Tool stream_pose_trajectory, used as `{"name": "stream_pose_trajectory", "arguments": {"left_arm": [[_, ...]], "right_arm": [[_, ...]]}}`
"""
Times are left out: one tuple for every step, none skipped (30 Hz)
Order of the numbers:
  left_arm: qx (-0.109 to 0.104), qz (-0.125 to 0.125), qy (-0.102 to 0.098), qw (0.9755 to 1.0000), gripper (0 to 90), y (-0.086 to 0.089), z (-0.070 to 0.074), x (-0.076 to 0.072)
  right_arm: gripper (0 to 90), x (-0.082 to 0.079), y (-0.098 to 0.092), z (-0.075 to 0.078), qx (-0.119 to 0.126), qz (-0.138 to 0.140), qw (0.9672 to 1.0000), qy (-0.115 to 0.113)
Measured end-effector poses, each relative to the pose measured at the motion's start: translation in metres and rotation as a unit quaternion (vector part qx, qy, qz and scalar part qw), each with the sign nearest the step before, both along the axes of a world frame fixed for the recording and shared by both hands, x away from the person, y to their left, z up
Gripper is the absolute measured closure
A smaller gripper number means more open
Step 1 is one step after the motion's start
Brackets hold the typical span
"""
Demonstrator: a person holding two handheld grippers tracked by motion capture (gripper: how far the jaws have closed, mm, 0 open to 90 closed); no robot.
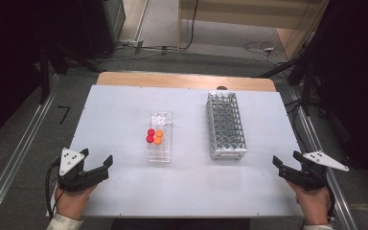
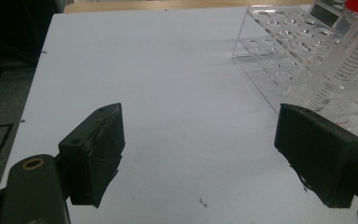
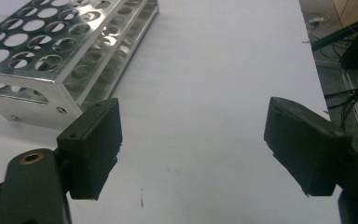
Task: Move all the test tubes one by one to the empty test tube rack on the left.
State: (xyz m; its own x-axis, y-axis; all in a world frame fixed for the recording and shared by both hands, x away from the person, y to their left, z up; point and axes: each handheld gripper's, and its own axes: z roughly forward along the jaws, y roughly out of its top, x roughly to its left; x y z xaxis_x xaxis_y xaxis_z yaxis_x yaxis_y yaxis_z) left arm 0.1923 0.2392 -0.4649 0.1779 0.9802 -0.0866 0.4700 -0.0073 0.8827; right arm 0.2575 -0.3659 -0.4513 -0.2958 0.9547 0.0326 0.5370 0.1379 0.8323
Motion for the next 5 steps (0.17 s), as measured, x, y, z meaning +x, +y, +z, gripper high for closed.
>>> {"name": "stream_pose_trajectory", "arguments": {"left_arm": [[0.0, 0.0, 0.003, 1.0, 16.3, 0.0001, -0.0008, 0.0006], [0.0, 0.001, 0.004, 1.0, 16.3, 0.0, -0.0023, 0.0016], [0.0, 0.001, 0.008, 1.0, 16.3, 0.0001, -0.0037, 0.0025], [0.0, 0.001, 0.013, 0.9999, 16.3, 0.0004, -0.0048, 0.0034], [-0.002, 0.001, 0.014, 0.9999, 16.3, 0.0007, -0.0058, 0.0042]], "right_arm": [[17.8, 0.0006, -0.0006, -0.0009, 0.0, -0.002, 1.0, 0.002], [17.8, 0.0012, -0.0014, -0.0017, -0.001, -0.003, 1.0, 0.002], [17.8, 0.0016, -0.0017, -0.0025, 0.001, -0.005, 1.0, 0.004], [17.3, 0.0025, -0.0022, -0.0039, 0.0, -0.006, 1.0, 0.005], [15.5, 0.0037, -0.0025, -0.0058, -0.002, -0.007, 0.9999, 0.01]]}}
